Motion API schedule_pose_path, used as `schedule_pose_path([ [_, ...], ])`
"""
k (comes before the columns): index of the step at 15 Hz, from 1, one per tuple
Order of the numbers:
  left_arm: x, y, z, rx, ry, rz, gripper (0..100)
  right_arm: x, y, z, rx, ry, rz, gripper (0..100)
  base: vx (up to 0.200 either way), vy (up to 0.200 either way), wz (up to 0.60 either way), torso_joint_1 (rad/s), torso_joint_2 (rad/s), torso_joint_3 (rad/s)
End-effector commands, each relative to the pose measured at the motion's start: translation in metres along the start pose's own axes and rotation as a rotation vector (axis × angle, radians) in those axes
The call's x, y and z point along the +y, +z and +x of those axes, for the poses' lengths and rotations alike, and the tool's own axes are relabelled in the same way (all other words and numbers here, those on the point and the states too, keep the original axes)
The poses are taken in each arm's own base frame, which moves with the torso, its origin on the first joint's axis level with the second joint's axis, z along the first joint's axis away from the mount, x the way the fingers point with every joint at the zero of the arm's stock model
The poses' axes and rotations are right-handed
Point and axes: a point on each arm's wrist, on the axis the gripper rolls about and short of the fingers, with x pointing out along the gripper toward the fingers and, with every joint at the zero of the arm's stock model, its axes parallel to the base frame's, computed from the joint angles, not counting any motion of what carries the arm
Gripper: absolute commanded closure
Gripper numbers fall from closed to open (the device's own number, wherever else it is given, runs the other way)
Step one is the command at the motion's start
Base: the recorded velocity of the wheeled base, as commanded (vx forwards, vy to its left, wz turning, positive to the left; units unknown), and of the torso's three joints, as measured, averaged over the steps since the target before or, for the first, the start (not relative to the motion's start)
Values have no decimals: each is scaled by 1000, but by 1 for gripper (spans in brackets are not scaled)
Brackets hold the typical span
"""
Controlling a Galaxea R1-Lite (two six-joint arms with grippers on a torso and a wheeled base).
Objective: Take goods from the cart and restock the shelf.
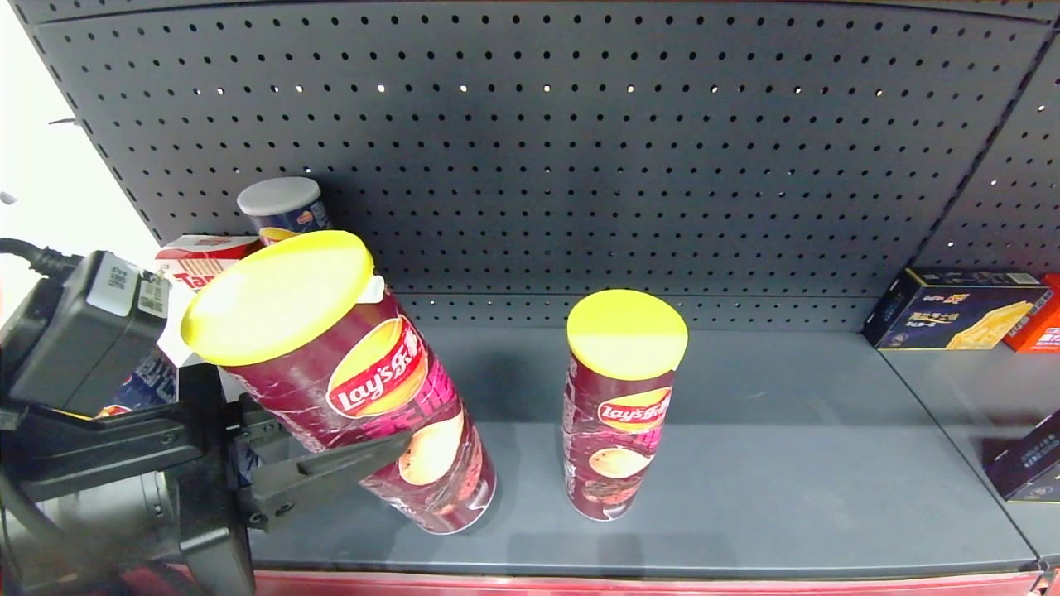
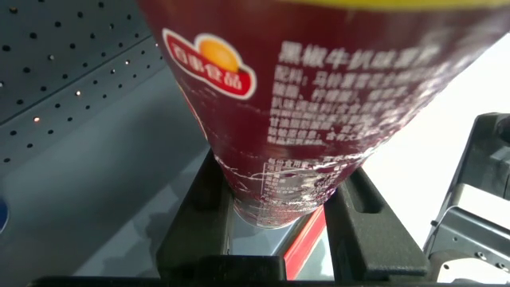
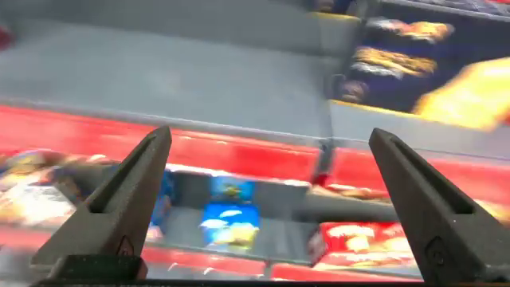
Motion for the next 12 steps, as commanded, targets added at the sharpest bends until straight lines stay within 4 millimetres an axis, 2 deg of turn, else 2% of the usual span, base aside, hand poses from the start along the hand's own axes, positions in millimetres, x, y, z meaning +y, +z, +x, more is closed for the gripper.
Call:
schedule_pose_path([
  [1,-1,1,-2,-8,3,4,100,0,-12,-1,-63,-98,-8,0,0,0,0,0,0,0],
  [4,-2,-2,-3,-2,2,4,100,-1,-12,-1,-69,-117,34,0,0,0,0,0,0,0],
  [6,-3,-3,-3,2,-5,5,100,4,-17,0,-28,61,32,0,0,0,0,0,0,0],
  [12,-4,-3,-6,-2,-4,6,100,2,-19,0,-3,-14,106,0,0,0,0,0,0,0],
])
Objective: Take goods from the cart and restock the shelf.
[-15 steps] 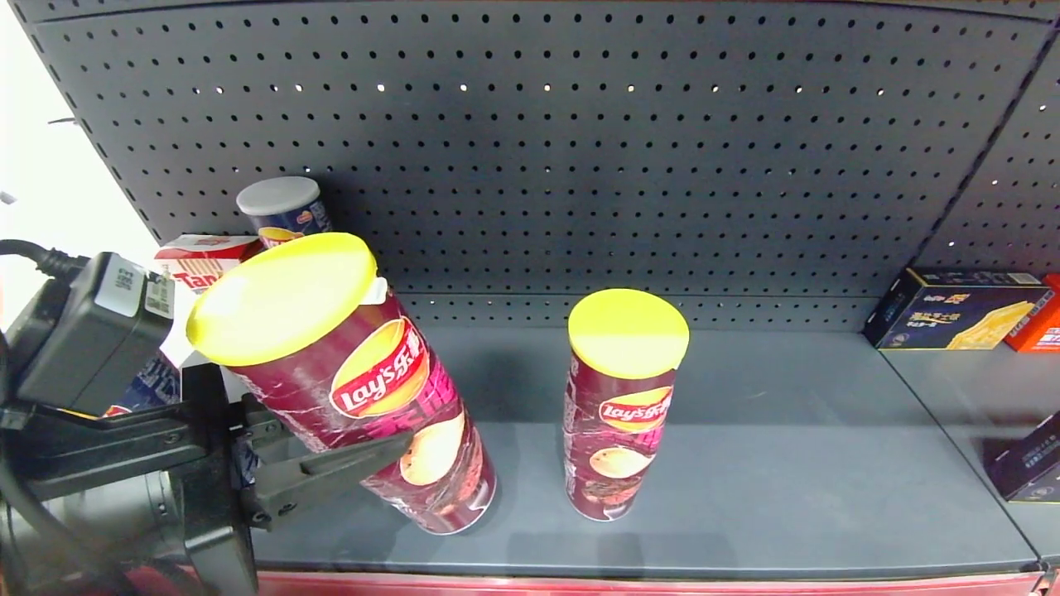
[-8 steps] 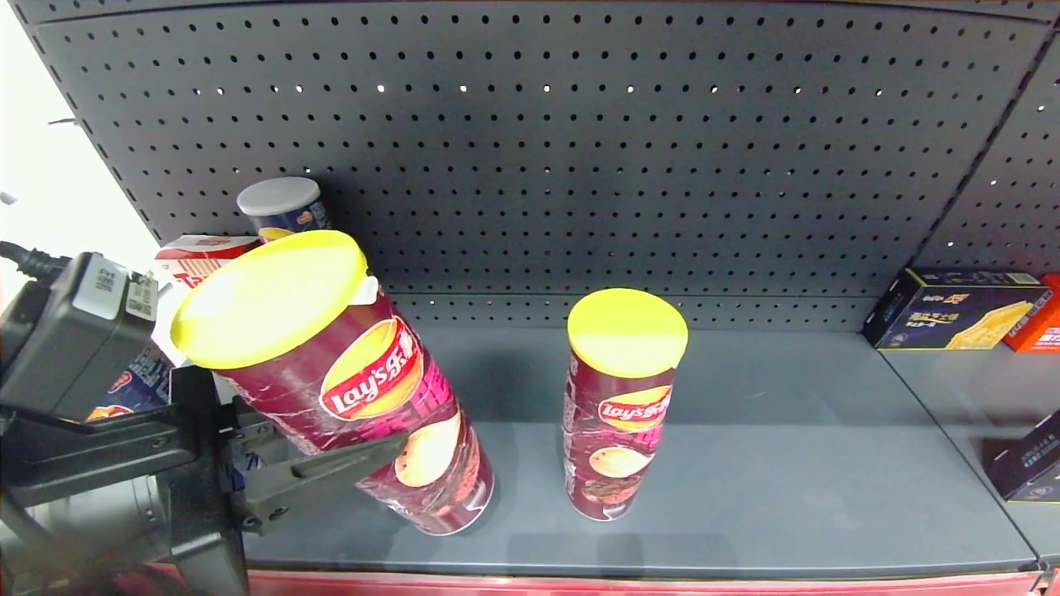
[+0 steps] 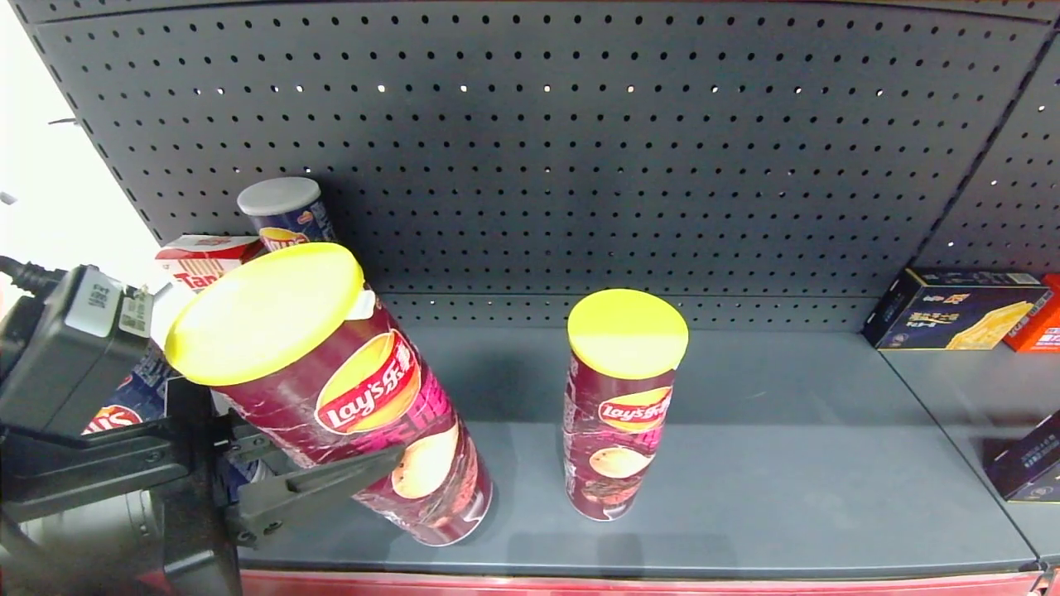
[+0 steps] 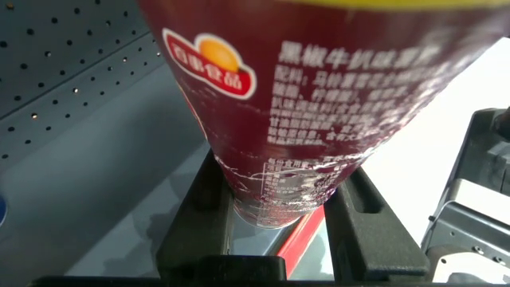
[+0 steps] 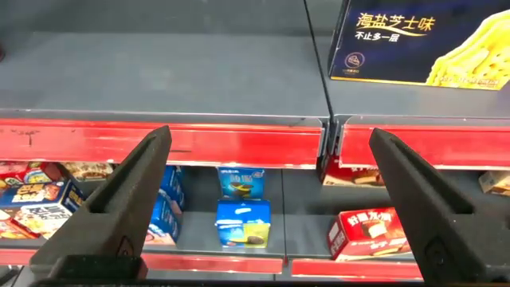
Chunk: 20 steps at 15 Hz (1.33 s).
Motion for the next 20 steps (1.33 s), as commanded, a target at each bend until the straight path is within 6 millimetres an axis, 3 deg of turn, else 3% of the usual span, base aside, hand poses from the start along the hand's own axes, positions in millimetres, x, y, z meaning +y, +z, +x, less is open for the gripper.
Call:
schedule_pose_path([
  [1,0,4,-1,-15,2,6,100,0,0,0,3,0,1,0,0,0,0,0,0,0],
  [6,0,21,0,-65,-6,32,100,0,0,0,3,0,1,0,0,0,0,0,0,0],
  [10,3,31,12,23,-36,-1,100,0,0,0,3,0,1,0,0,0,0,0,0,0],
  [14,21,20,35,120,57,37,100,0,0,0,3,0,-1,0,0,0,0,0,0,0],
  [20,39,30,68,138,12,20,100,0,0,0,3,0,1,0,0,0,0,0,0,0],
])
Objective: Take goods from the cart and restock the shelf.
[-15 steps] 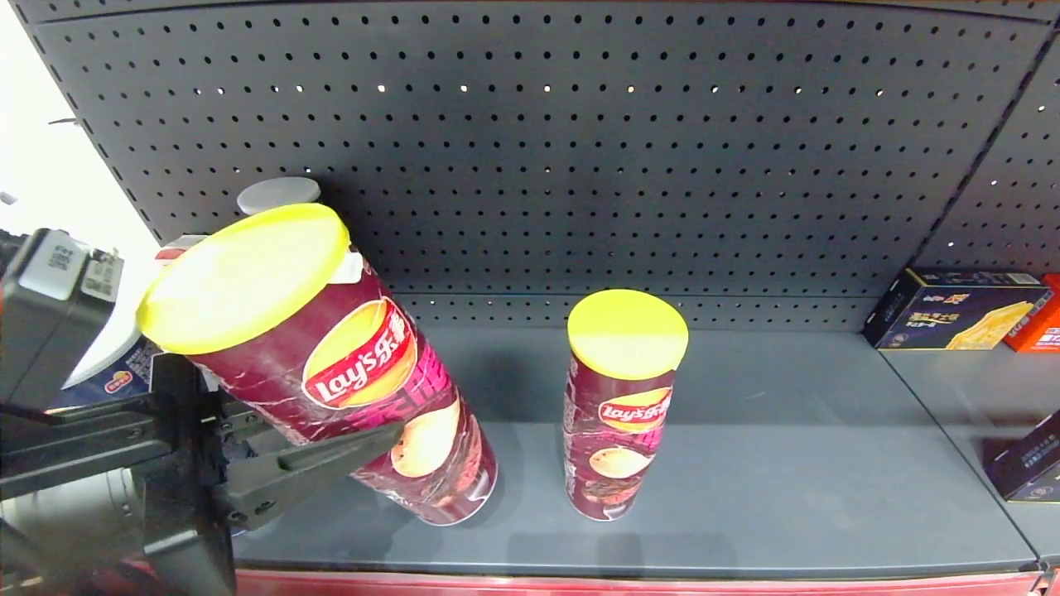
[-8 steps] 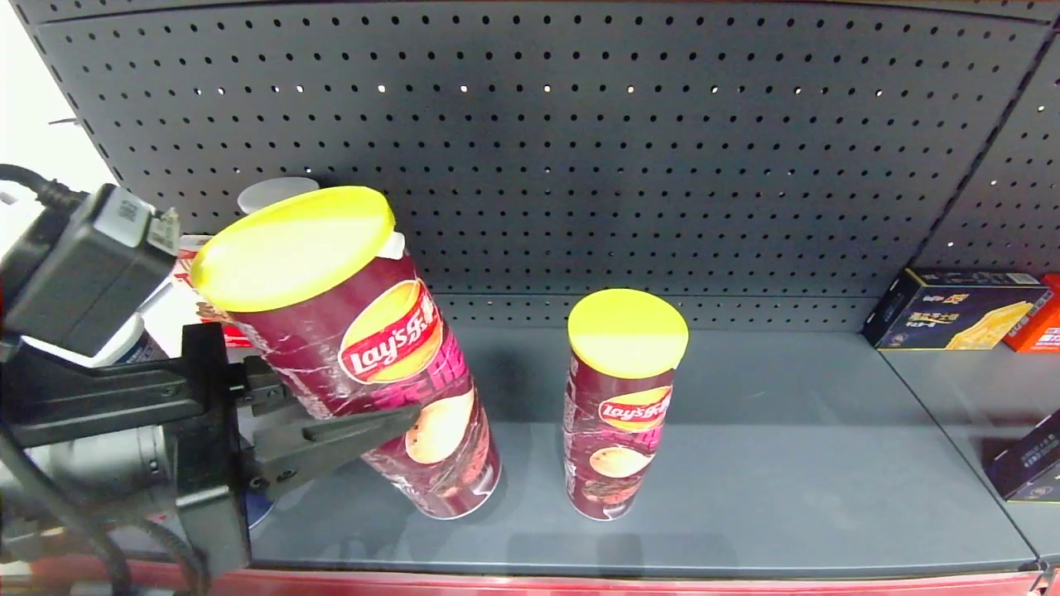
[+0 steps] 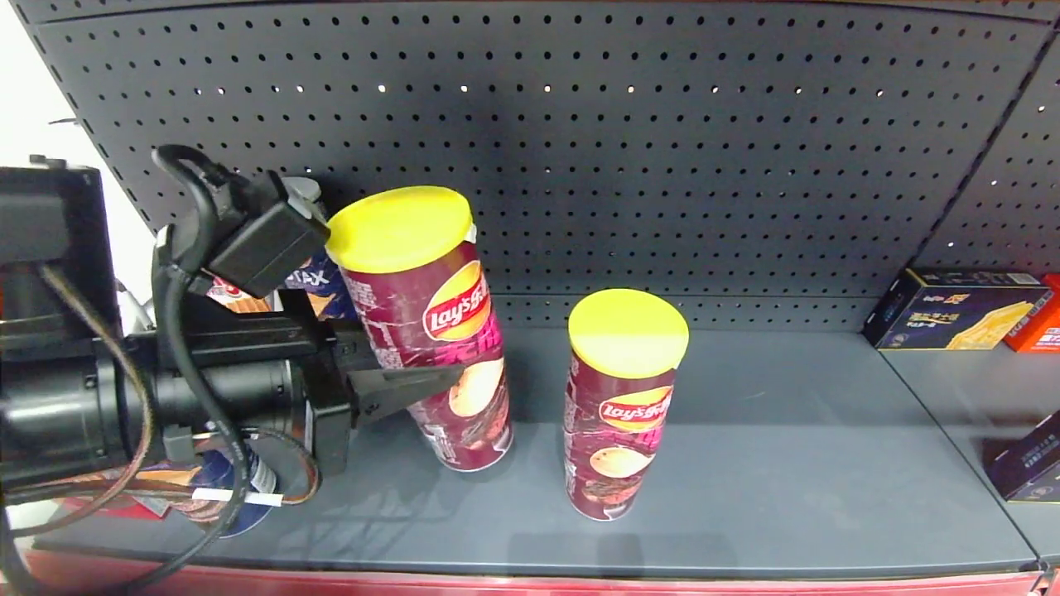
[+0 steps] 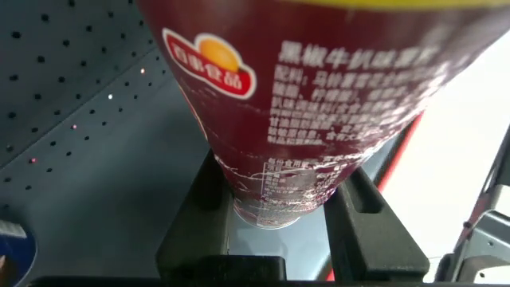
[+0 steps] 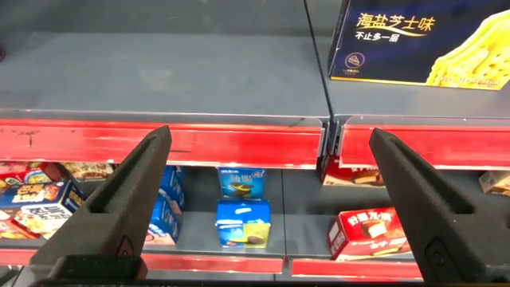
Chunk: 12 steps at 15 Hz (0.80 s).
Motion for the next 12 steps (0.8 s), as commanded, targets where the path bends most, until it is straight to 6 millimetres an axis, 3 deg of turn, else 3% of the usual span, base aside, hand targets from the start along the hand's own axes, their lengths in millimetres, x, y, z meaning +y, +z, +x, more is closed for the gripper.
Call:
schedule_pose_path([
  [1,11,3,20,21,2,-13,100,0,0,0,2,0,1,0,0,0,0,0,0,0],
  [6,31,19,45,40,13,-25,100,0,0,0,2,0,1,0,0,0,0,0,0,0],
  [12,50,15,73,82,18,-4,100,0,0,0,2,0,1,0,0,0,0,0,0,0],
])
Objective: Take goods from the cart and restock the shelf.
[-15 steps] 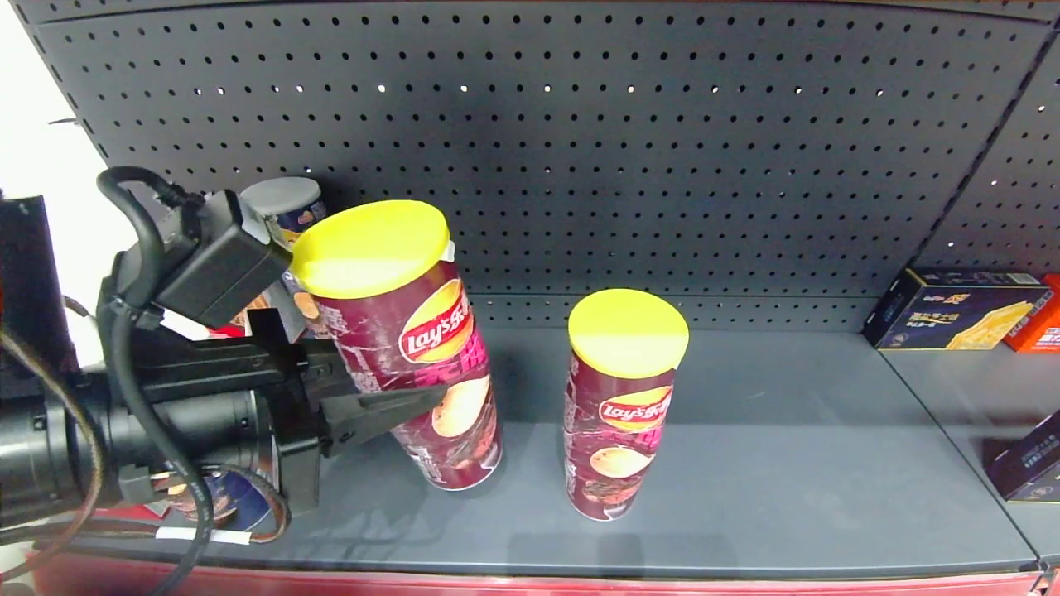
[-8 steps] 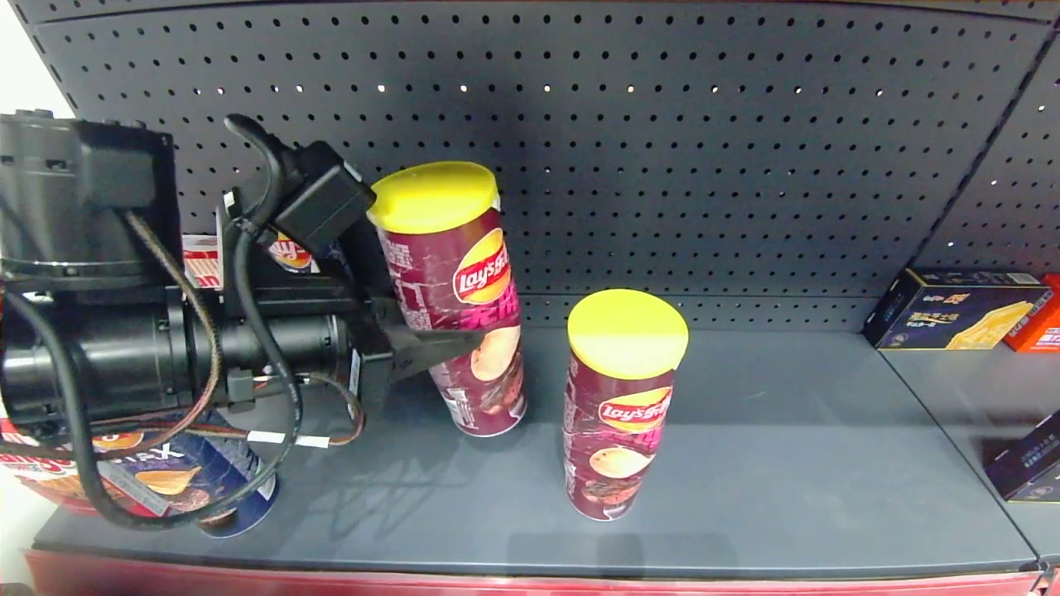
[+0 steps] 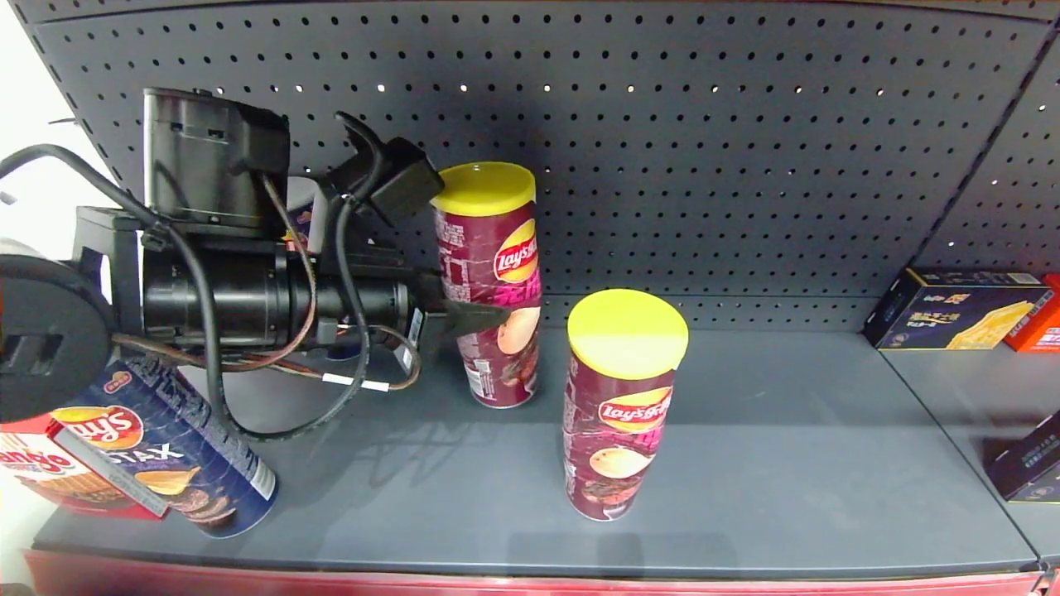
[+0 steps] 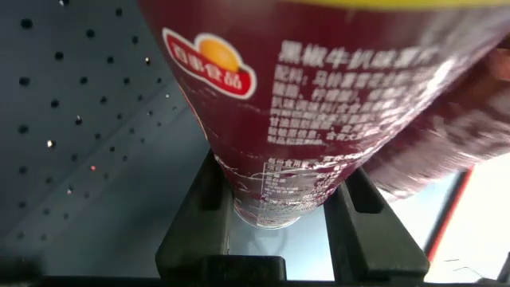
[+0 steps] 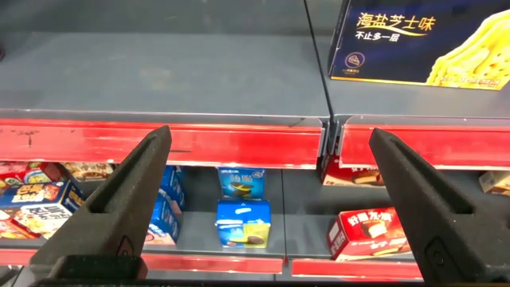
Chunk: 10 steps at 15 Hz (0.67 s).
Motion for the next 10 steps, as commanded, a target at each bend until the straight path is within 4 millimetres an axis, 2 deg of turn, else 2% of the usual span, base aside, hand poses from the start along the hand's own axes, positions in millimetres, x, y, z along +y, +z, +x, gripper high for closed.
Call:
schedule_pose_path([
  [1,10,-6,18,23,3,5,100,0,0,0,2,1,-1,0,0,0,0,0,0,0],
  [10,24,-7,50,-25,-65,26,100,0,0,0,2,1,-1,0,0,0,0,0,0,0],
])
